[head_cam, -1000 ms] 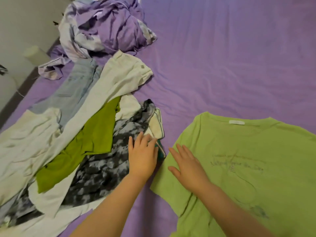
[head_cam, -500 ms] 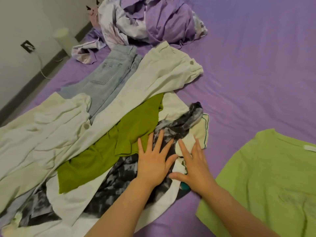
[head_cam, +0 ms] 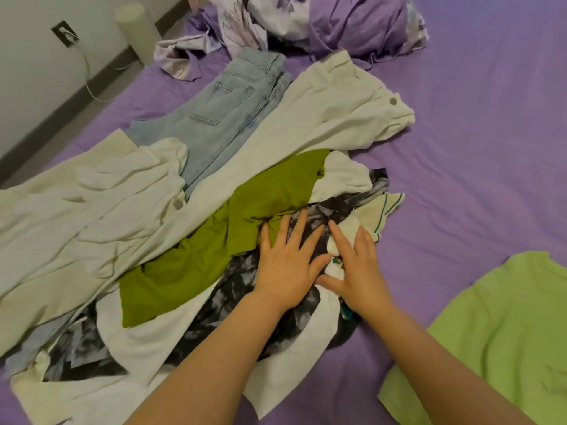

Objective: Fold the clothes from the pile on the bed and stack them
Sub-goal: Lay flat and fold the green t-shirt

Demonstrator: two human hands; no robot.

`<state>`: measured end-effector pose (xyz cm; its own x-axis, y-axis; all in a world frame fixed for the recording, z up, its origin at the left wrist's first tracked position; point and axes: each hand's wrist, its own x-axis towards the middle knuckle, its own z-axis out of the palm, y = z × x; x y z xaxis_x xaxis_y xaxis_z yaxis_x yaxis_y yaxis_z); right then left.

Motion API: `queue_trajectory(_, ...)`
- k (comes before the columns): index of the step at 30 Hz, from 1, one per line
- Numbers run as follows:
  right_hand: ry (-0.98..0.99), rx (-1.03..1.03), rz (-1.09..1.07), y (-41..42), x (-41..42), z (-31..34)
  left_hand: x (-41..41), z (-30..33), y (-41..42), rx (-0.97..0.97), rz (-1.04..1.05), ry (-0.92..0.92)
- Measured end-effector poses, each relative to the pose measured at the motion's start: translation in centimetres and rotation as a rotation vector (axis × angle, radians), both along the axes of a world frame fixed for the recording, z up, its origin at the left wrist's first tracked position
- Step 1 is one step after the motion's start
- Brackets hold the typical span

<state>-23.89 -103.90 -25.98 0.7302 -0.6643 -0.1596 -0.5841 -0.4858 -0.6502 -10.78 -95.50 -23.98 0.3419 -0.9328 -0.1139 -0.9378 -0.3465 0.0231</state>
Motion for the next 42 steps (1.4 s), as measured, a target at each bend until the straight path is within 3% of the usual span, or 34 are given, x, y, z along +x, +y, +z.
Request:
queue_trajectory(8,-0.228,0.071,-0.203,0.4,-0.3,4.6,-3.6,2.2,5.7,-0.025,0.044,0.294)
queue_trajectory(14,-0.490,0.233,-0.213,1.6,4.1,12.5,-3.3,7.5,5.0,-0.353,0.251,0.546)
queue_trajectory(24,-0.723,0.361,0.056,5.1,15.7,24.6,7.8,20.5,9.9,-0.670,0.330,0.276)
queue_trajectory(27,-0.546,0.277,0.167,6.1,18.9,23.7,11.0,20.0,11.7,-0.596,0.381,0.294)
queue_trajectory(32,0.049,0.058,0.341,7.0,19.6,14.7,13.6,12.0,13.0,-0.105,0.485,0.354)
queue_trajectory(34,0.212,0.014,0.352,7.4,18.7,11.3,13.7,8.8,13.1,-0.005,0.487,0.316)
queue_trajectory(38,0.295,-0.032,0.341,8.0,18.5,8.4,14.0,6.0,12.8,0.029,0.525,0.340)
queue_trajectory(42,0.216,0.001,0.330,8.1,17.8,9.5,14.0,7.6,12.5,0.061,0.577,0.419)
